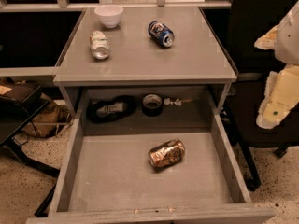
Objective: Pick orange can from top drawer and place on counter
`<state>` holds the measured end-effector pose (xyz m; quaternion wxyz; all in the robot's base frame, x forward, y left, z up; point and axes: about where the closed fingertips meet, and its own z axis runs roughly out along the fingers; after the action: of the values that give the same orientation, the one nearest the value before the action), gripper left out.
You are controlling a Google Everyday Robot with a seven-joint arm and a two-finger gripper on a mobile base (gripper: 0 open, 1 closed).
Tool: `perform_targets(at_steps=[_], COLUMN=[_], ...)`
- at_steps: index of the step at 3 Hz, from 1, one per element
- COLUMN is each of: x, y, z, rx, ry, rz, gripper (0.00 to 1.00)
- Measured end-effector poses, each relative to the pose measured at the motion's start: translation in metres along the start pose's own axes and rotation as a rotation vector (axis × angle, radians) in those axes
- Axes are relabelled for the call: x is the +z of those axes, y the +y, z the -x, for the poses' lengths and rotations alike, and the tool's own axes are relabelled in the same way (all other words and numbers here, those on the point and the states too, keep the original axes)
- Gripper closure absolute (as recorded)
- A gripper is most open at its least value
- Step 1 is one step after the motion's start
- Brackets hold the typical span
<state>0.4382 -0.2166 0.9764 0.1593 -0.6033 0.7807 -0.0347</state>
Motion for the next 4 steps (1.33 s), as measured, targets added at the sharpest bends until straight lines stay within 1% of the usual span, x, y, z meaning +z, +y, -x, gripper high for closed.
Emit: perform_targets(at_steps=[1, 2, 3, 4], x=[0.000, 0.013, 0.065, 0.127], y=[0.000, 0.003, 0.018, 0.039], z=[0.000, 0.001, 0.008, 0.019], rx=[0.000, 0.001, -0.026, -0.076], ry=[0.000, -0.022, -0.062, -0.104], rz=[0.000, 0.011, 0.076, 0.187], gripper=[0.00, 0.00, 0.00, 0.00])
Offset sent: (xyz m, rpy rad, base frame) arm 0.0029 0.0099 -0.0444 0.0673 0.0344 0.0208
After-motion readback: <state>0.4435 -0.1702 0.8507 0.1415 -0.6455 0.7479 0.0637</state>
